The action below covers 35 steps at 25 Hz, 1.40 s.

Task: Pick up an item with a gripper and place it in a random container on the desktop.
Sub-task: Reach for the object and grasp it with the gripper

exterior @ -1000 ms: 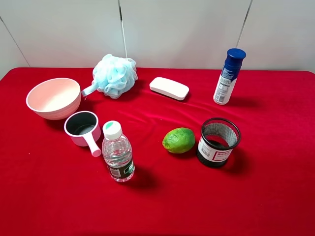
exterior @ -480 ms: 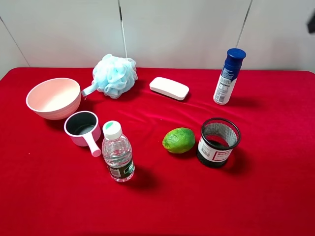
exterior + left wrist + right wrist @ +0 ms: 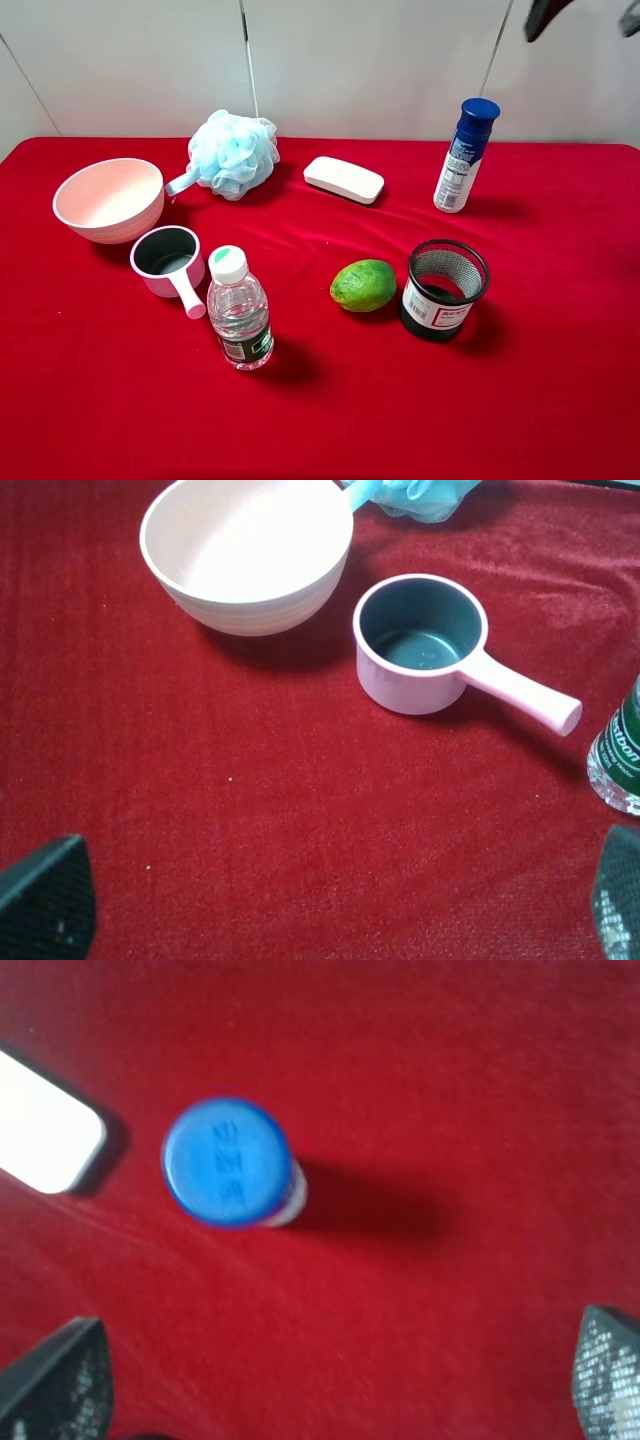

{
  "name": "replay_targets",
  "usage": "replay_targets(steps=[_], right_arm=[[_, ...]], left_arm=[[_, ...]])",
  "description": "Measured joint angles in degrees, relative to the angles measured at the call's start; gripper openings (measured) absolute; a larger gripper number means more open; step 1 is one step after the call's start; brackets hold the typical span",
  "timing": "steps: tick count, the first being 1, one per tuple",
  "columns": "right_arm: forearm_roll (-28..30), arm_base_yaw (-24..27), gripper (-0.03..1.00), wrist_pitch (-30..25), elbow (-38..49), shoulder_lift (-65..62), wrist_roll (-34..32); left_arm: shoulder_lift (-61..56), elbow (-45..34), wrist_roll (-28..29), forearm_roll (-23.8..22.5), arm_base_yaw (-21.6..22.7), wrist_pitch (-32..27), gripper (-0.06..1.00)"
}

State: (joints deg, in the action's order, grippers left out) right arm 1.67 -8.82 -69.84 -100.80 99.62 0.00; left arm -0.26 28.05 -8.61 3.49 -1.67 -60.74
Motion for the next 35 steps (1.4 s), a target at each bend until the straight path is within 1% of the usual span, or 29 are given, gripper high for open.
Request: replay_targets(steps=[5,12,21,35], right_arm=[[-2.0,0.0,0.69,-0.06,-4.01,6.86,0.73],[-3.11,0.0,0.69,-0.01,-4.55,13.1,1.08],[-6.3,0.0,0.69,-0.07,-6.37,18.09,2.17],[-6.85,-1.05,0.69,-0.03,-8.35,25.81,2.63]], left_arm=[[0.0,0.0,0.0,0.0,0.0,0.0,0.99],[0.0,0.0,0.0,0.0,0.0,0.0,0.99],[0.0,0.0,0.0,0.0,0.0,0.0,0.99],[0.0,0.0,0.0,0.0,0.0,0.0,0.99]])
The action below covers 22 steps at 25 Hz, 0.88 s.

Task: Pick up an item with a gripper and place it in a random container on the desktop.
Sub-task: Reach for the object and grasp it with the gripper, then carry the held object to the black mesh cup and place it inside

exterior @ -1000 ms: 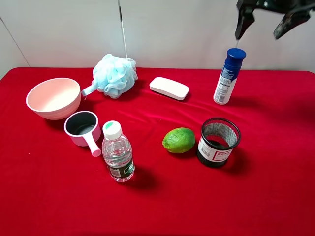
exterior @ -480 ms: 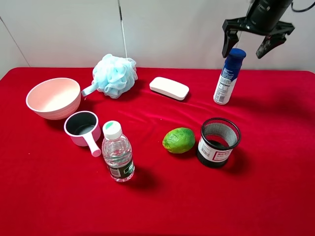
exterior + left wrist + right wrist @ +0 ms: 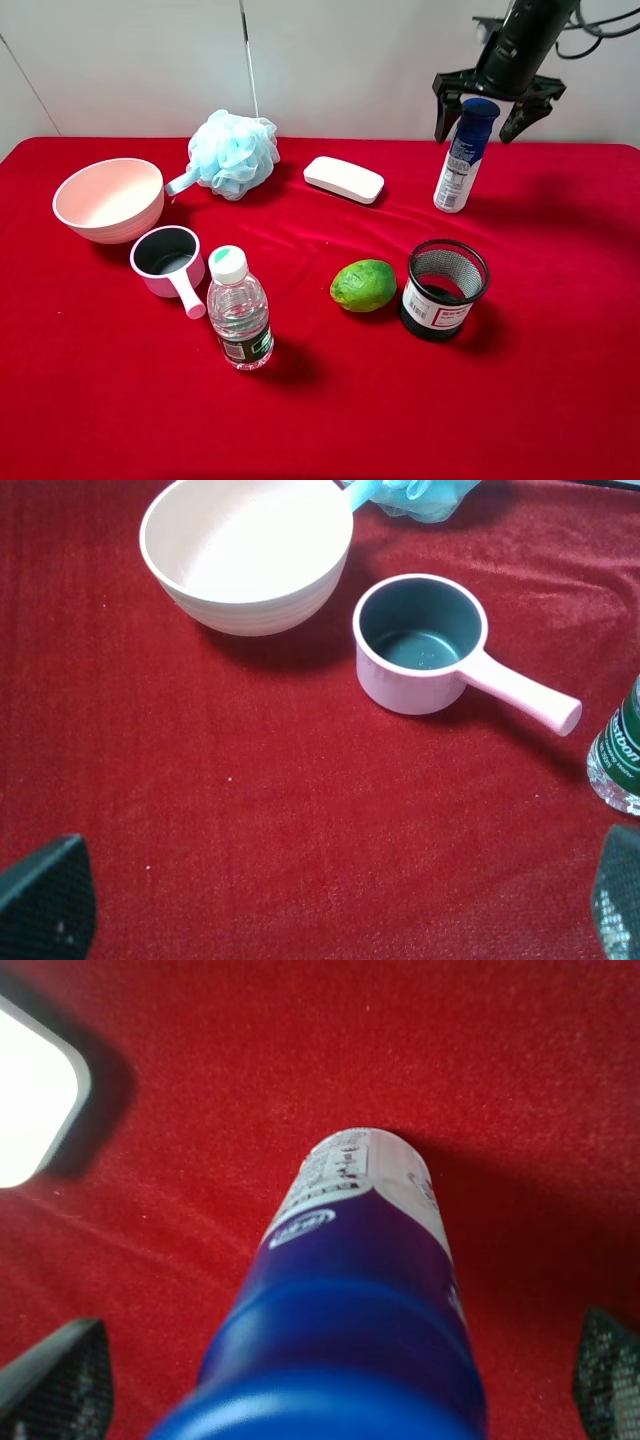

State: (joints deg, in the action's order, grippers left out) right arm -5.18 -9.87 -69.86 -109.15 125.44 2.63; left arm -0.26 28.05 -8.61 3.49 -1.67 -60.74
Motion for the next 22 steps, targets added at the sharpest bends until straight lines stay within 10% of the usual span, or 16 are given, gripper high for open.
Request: replay_targets(steps=[10,16,22], right_arm=[[0.82,-0.08,0.68,0.0,0.0,1.67,-0.64],[1.52,-0.08,0.38,0.0,0.0,1.67,-0.69],[1.69,-0.08,0.38,0.0,-0.02,1.67,-0.9]], left_arm=[[0.0,0.0,0.0,0.0,0.0,0.0,0.99],[0.0,0.0,0.0,0.0,0.0,0.0,0.99],[0.0,0.0,0.0,0.0,0.0,0.0,0.99]])
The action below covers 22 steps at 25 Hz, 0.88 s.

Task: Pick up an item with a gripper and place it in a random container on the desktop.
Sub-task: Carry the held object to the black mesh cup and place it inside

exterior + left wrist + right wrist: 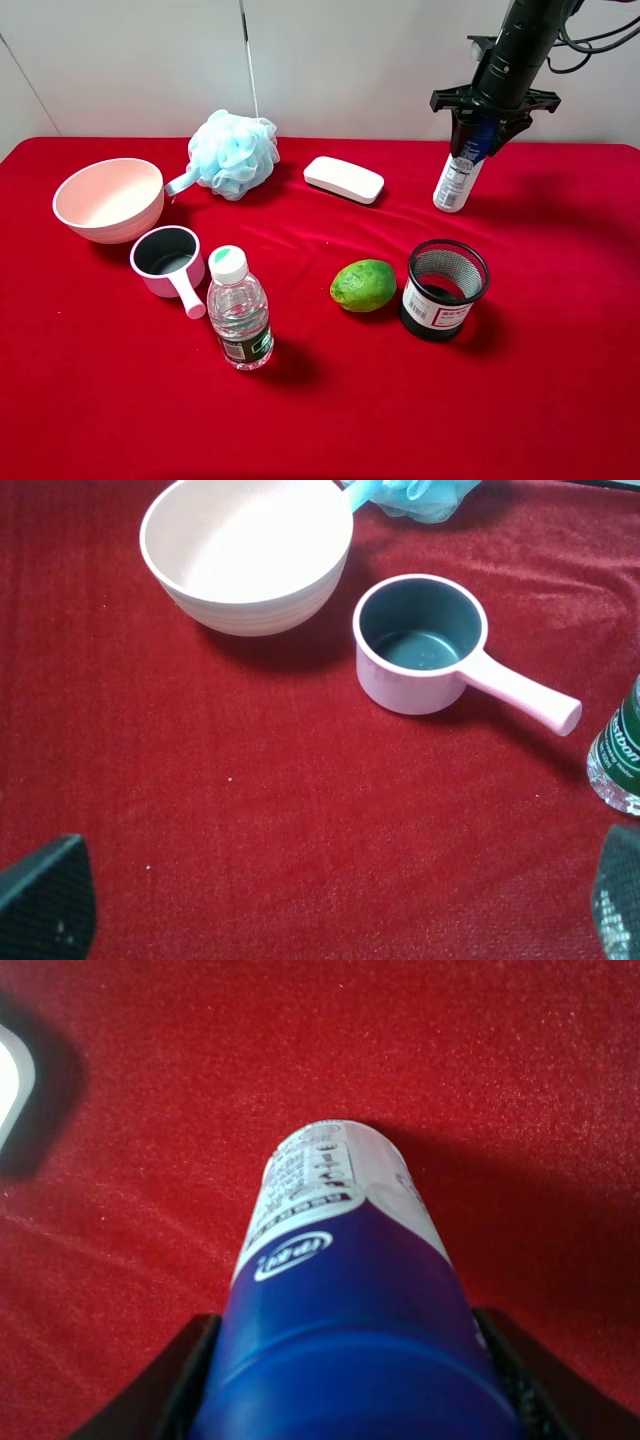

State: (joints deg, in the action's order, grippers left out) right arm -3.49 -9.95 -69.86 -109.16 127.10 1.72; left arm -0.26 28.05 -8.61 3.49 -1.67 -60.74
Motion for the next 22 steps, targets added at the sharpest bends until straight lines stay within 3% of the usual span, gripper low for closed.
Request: replay_targets(steps=[22], right_arm=[[1.1,0.0,0.38,-0.11,-0.06,-6.14,-1.72]], left_arm=[[0.0,0.0,0.0,0.0,0.0,0.0,0.99]])
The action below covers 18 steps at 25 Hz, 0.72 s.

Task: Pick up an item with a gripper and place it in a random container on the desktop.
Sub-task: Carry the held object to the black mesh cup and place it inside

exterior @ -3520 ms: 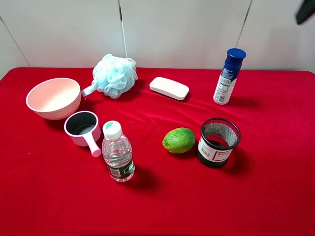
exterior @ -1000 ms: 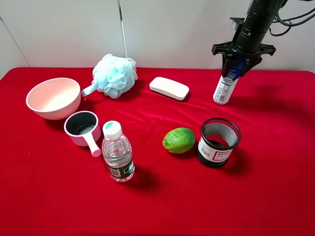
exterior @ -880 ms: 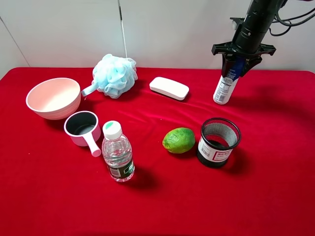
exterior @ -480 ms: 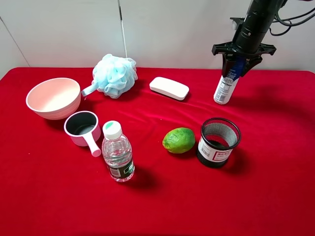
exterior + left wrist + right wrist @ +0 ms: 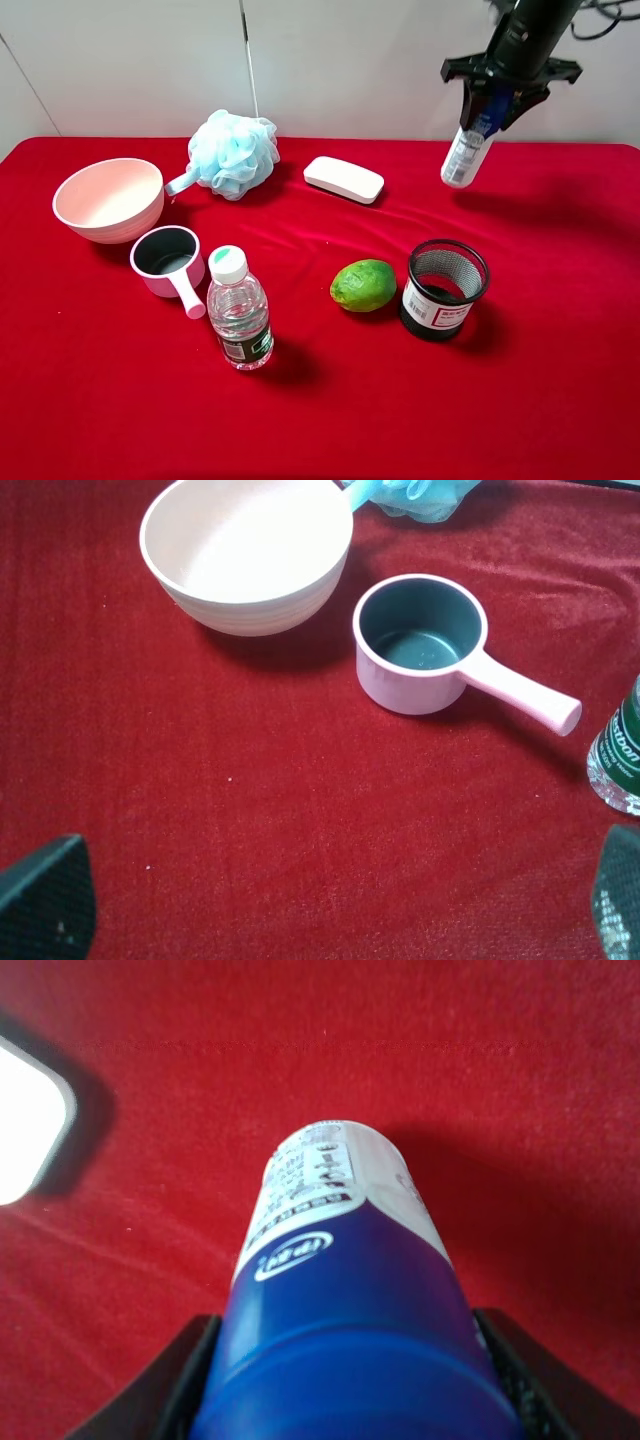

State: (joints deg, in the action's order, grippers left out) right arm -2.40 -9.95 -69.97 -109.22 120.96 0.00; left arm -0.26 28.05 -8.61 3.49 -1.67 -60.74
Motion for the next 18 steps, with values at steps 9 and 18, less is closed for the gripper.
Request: replay_targets(steps=[9,18], right_arm=[[1.8,-2.37,0.38,-0.23,0.0,-7.46,-0.87],[3.83,-5.53,0.38,-0.37,2.35,-15.0,-2.47]], left_arm=[[0.0,0.0,0.0,0.0,0.0,0.0,0.99],[0.0,0.0,0.0,0.0,0.0,0.0,0.99]])
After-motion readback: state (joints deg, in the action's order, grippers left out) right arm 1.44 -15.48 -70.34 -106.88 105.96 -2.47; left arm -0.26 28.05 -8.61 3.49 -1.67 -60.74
